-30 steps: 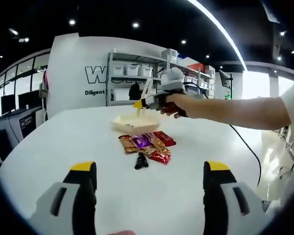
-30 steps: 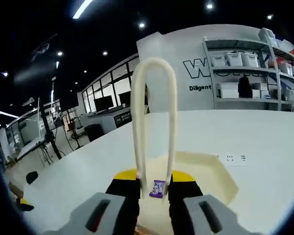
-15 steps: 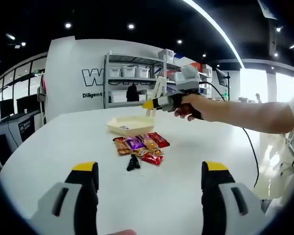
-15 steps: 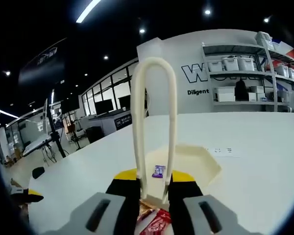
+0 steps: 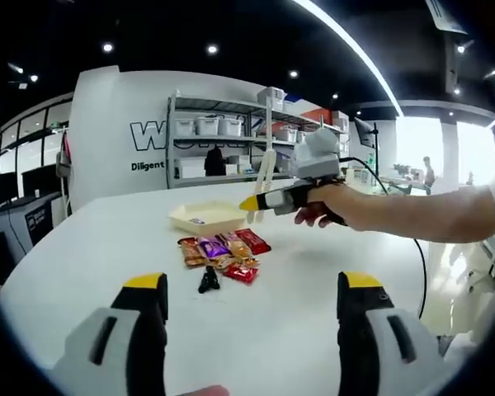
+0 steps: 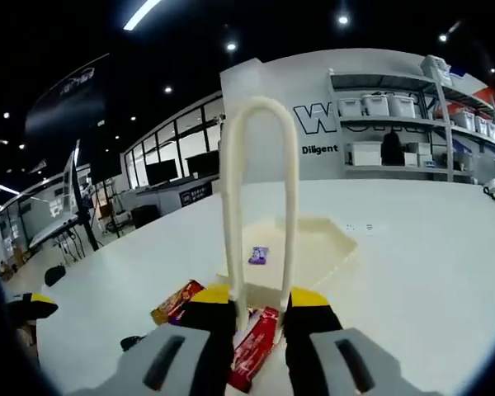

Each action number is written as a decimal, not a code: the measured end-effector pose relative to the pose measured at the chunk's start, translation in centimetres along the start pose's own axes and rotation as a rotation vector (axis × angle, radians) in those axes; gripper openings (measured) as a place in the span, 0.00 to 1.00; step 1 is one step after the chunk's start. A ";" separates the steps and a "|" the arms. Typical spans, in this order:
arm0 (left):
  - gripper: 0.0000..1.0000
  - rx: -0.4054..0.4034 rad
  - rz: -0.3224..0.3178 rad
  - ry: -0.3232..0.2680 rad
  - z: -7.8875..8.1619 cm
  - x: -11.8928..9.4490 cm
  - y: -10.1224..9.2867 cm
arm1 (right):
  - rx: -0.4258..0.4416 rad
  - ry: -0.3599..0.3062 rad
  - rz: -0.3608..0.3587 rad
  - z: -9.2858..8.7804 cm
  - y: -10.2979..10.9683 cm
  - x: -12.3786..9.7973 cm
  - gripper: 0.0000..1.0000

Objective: Place the target food into the container with the food tongs after gripping and lifting it, then release it inside without dropping or visibly crushing the food.

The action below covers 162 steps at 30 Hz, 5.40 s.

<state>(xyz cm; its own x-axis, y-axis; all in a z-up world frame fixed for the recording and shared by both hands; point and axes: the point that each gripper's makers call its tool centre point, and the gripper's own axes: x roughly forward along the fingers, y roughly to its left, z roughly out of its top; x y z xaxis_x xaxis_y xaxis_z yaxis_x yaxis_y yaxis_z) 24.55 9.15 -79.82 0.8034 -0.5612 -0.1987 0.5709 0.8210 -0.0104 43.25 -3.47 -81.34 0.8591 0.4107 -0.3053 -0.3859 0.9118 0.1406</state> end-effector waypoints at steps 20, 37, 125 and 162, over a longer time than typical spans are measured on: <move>0.82 -0.019 0.002 -0.023 0.4 -1.6 0.5 | -0.052 -0.011 -0.143 -2.0 0.4 0.1 0.19; 0.81 -0.034 0.015 -0.036 0.4 -2.2 1.3 | -0.022 -0.002 -0.165 -2.1 1.2 0.4 0.21; 0.99 -0.013 0.073 0.097 -2.9 0.3 3.2 | -0.029 0.066 -0.028 4.8 -4.7 9.4 0.17; 0.98 -0.023 0.112 0.121 -4.5 1.0 6.1 | -0.079 0.088 -0.077 3.8 -3.7 14.2 0.18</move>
<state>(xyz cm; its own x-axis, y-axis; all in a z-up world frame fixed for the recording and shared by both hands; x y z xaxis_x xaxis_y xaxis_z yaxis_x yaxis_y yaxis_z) 28.04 14.05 -84.54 0.8349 -0.4504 -0.3163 0.4737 0.8807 -0.0039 58.14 -1.09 -82.57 0.8556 0.3348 -0.3947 -0.3478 0.9367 0.0404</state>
